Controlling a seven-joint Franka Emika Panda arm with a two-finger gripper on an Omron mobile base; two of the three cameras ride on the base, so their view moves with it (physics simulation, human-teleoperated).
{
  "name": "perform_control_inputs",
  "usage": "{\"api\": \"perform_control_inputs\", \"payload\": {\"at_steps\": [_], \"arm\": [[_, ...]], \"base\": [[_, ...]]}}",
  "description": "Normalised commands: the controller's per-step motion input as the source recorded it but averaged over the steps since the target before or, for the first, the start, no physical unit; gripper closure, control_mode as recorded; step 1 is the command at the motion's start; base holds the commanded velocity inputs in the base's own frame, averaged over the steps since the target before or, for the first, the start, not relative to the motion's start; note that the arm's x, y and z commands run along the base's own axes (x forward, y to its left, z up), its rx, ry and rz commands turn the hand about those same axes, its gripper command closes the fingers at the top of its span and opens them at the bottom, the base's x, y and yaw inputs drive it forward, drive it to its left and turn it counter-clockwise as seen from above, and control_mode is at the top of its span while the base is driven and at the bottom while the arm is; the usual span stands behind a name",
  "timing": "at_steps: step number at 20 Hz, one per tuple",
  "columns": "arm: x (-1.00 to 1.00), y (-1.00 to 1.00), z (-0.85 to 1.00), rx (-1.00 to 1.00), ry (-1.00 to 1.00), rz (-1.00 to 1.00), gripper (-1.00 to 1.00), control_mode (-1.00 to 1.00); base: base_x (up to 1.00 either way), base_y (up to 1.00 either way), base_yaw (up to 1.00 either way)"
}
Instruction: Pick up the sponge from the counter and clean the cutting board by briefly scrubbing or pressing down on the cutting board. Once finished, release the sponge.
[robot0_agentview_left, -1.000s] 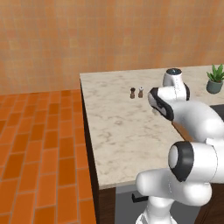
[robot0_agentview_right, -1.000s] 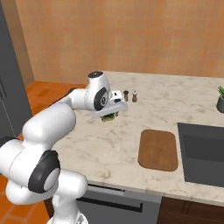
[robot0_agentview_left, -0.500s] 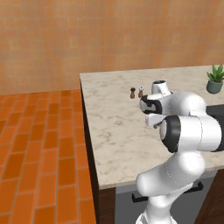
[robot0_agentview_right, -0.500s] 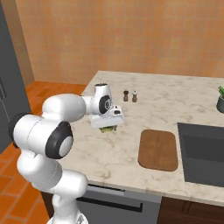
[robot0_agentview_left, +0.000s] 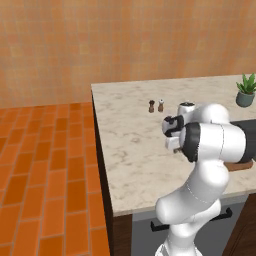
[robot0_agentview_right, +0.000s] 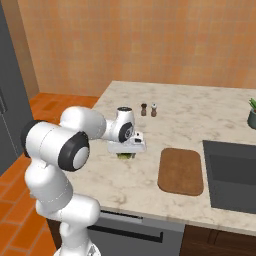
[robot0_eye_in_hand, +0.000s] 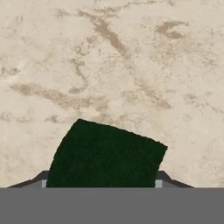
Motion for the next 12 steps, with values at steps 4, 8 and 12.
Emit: {"api": "perform_control_inputs", "payload": {"at_steps": [4,8,12], "arm": [[0.13,0.00,-0.41,0.05,-0.15,-0.07,1.00,-1.00],[0.10,0.00,-0.22,0.07,-0.12,-0.04,-1.00,-1.00],[0.01,0.00,-0.01,0.03,-0.15,-0.01,-1.00,-1.00]], "base": [[0.00,0.00,0.00],[0.00,0.00,0.00],[0.00,0.00,0.00]]}}
